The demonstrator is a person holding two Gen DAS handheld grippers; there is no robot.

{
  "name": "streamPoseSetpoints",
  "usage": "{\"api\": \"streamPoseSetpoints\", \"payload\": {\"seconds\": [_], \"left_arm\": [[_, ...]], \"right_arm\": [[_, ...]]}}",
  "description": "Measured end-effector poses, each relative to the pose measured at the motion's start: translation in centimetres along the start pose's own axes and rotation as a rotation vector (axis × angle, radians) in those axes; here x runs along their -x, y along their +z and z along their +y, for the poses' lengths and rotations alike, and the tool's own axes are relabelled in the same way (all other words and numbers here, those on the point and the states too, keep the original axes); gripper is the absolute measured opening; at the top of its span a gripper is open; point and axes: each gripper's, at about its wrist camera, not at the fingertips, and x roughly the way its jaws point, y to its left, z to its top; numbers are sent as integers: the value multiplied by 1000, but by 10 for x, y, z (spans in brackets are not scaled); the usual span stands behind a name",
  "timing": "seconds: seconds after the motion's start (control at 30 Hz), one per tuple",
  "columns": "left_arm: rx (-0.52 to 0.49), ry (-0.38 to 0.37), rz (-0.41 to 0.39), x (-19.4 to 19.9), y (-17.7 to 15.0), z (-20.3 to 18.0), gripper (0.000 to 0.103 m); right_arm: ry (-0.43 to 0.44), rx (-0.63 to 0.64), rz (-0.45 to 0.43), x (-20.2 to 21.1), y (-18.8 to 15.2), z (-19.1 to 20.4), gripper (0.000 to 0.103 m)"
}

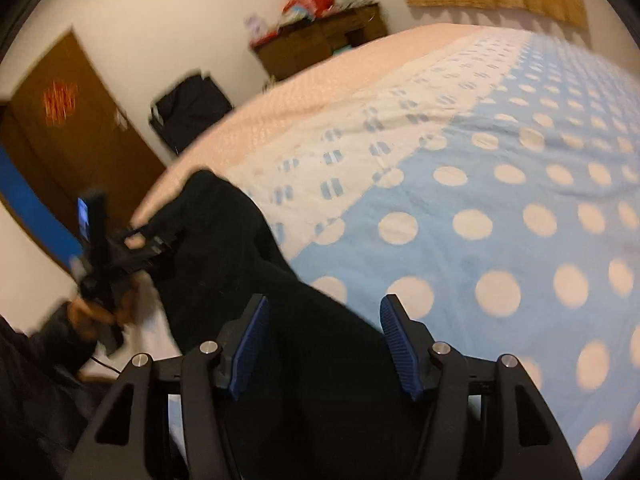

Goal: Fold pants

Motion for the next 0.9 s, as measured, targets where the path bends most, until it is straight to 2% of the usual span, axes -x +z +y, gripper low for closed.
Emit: {"api": "streamPoseSetpoints", "payload": {"seconds": [0.07,0.13,0.2,0.43,0.53,0.6,0.67,0.73,0.77,0.8,0.9], "left_arm": [[0,-2,2,0,0,0,103],[-1,-4,2,0,-1,0,103],[-2,-6,1,-1,-1,-1,103],[0,0,-7,-1,-1,-3,103],[0,0,-8,-1,-1,-3,103],[0,0,-9,-1,-1,-3,103],[0,0,-11,0,-1,-3,103],[0,0,-12,0,-1,-2,103],[0,-1,-11,0,-1,-2,103],[1,-2,-11,0,-1,-2,103],[3,-3,-14,0,-1,-2,103]], "right_arm": [[-2,39,46,-13,4,0,60],[15,44,112,-27,3,-1,51],[1,76,117,-28,0,6,12],[-110,171,-12,3,-21,48,10],[-221,358,-90,9,-43,87,11],[-182,396,-84,5,-57,102,14],[-128,363,-45,-5,-68,103,15],[-72,270,-33,-12,-72,93,26],[-16,213,-48,-9,-70,86,41],[37,155,-49,-6,-65,80,50],[88,72,-50,-2,-51,71,62]]}}
